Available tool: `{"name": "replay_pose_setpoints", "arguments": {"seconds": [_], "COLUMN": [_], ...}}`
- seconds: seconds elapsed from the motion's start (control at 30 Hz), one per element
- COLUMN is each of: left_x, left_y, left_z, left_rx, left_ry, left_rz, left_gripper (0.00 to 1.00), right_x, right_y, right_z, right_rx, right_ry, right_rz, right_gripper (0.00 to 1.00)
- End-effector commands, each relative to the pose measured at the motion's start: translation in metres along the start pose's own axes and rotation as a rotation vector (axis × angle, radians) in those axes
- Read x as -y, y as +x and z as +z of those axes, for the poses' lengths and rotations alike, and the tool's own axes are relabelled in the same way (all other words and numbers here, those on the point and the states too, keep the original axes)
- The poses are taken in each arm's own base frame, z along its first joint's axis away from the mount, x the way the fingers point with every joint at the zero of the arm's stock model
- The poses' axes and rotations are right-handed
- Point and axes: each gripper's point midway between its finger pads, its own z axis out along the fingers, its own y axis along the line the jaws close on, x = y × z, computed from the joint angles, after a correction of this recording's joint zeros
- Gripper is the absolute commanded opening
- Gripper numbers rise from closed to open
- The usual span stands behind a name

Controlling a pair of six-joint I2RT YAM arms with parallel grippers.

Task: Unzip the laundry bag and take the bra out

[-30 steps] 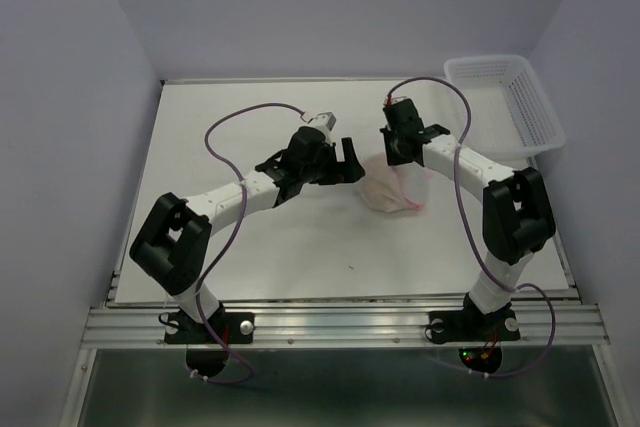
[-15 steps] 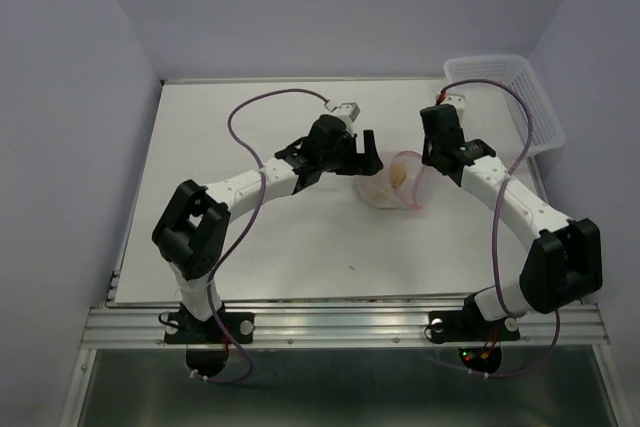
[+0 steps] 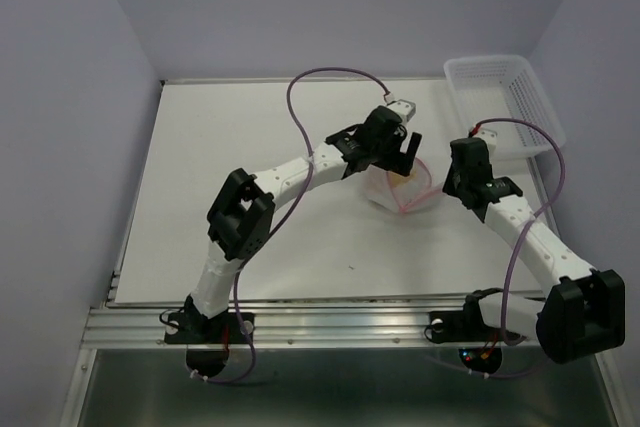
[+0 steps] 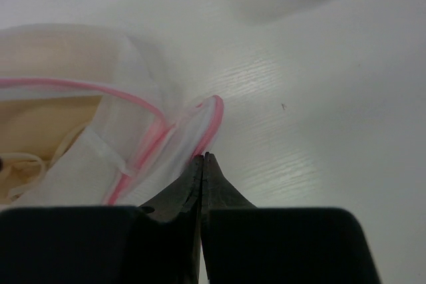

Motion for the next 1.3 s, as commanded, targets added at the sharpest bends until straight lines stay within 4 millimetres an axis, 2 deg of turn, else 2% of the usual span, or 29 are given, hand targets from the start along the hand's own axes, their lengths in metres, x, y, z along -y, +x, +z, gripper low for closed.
{"name": "replay_pose_setpoints", "arguments": {"seconds": [0.0, 0.07, 0.1, 0.13, 0.2, 0.23, 0.3, 0.33, 0.43, 0.47, 0.53, 0.6, 0.67, 0.7, 0.73, 0.87, 0.93, 0.97, 1.03, 1.07, 1.1, 1.17, 1.2, 1.27], "left_x": [-0.015, -0.022, -0.029, -0.034, -0.043, -0.048, -0.055, -0.06, -0.06, -0.056, -0.058, -0.061, -0.068, -0.08, -0.081, -0.091, -0.094, -0.094, -0.097, -0.098, -0.098, -0.097, -0.095, -0.096], "left_y": [-0.005, -0.005, -0.016, -0.015, -0.029, -0.03, -0.036, -0.045, -0.056, -0.066, -0.066, -0.076, -0.074, -0.064, -0.066, -0.051, -0.046, -0.045, -0.045, -0.045, -0.044, -0.042, -0.041, -0.038], "left_z": [-0.003, 0.0, -0.004, -0.001, -0.006, -0.005, -0.009, -0.015, -0.025, -0.035, -0.043, -0.06, -0.073, -0.075, -0.086, -0.097, -0.099, -0.101, -0.102, -0.103, -0.103, -0.101, -0.099, -0.096], "left_rx": [-0.051, -0.042, -0.013, -0.014, 0.012, 0.015, 0.022, 0.048, 0.074, 0.107, 0.122, 0.16, 0.162, 0.14, 0.156, 0.157, 0.154, 0.153, 0.153, 0.154, 0.155, 0.146, 0.144, 0.133], "left_ry": [-0.136, -0.201, -0.268, -0.304, -0.375, -0.406, -0.459, -0.508, -0.518, -0.506, -0.512, -0.529, -0.55, -0.577, -0.58, -0.58, -0.582, -0.584, -0.6, -0.603, -0.607, -0.595, -0.586, -0.584], "left_rz": [0.186, 0.211, 0.222, 0.227, 0.245, 0.254, 0.262, 0.254, 0.238, 0.221, 0.202, 0.158, 0.121, 0.093, 0.071, 0.018, 0.005, 0.004, -0.004, -0.006, -0.012, -0.01, -0.011, -0.008], "left_gripper": [0.97, 0.88, 0.85, 0.78, 0.7, 0.48, 0.25, 0.02, 0.0, 0.0, 0.0, 0.0, 0.0, 0.0, 0.0, 0.0, 0.0, 0.0, 0.0, 0.0, 0.0, 0.0, 0.0, 0.0], "right_x": [-0.021, -0.027, -0.029, -0.033, -0.039, -0.041, -0.042, -0.044, -0.051, -0.055, -0.061, -0.063, -0.061, -0.061, -0.06, -0.061, -0.063, -0.063, -0.055, -0.052, -0.046, -0.045, -0.052, -0.068], "right_y": [-0.03, -0.03, -0.03, -0.037, -0.037, -0.043, -0.046, -0.05, -0.054, -0.056, -0.066, -0.073, -0.077, -0.076, -0.075, -0.051, -0.035, -0.031, -0.024, -0.023, -0.025, -0.03, -0.031, -0.043], "right_z": [-0.011, -0.013, -0.014, -0.019, -0.024, -0.029, -0.033, -0.035, -0.038, -0.04, -0.044, -0.046, -0.045, -0.043, -0.042, -0.028, -0.021, -0.02, -0.018, -0.018, -0.016, -0.022, -0.026, -0.04], "right_rx": [0.108, 0.112, 0.116, 0.145, 0.158, 0.181, 0.195, 0.204, 0.215, 0.223, 0.261, 0.287, 0.297, 0.293, 0.298, 0.238, 0.188, 0.172, 0.135, 0.121, 0.118, 0.102, 0.093, 0.119], "right_ry": [-0.114, -0.152, -0.168, -0.2, -0.253, -0.274, -0.288, -0.297, -0.336, -0.36, -0.389, -0.398, -0.385, -0.378, -0.375, -0.379, -0.387, -0.385, -0.34, -0.315, -0.274, -0.268, -0.308, -0.41], "right_rz": [0.046, 0.032, 0.027, 0.026, 0.014, 0.013, 0.01, 0.006, -0.025, -0.035, -0.037, -0.039, -0.02, -0.016, -0.006, -0.004, 0.009, 0.017, 0.034, 0.047, 0.05, 0.033, 0.02, -0.017], "right_gripper": [0.01, 0.01, 0.01, 0.01, 0.01, 0.01, 0.01, 0.01, 0.01, 0.01, 0.01, 0.01, 0.01, 0.01, 0.01, 0.06, 0.13, 0.21, 0.26, 0.32, 0.43, 0.51, 0.61, 0.69]}}
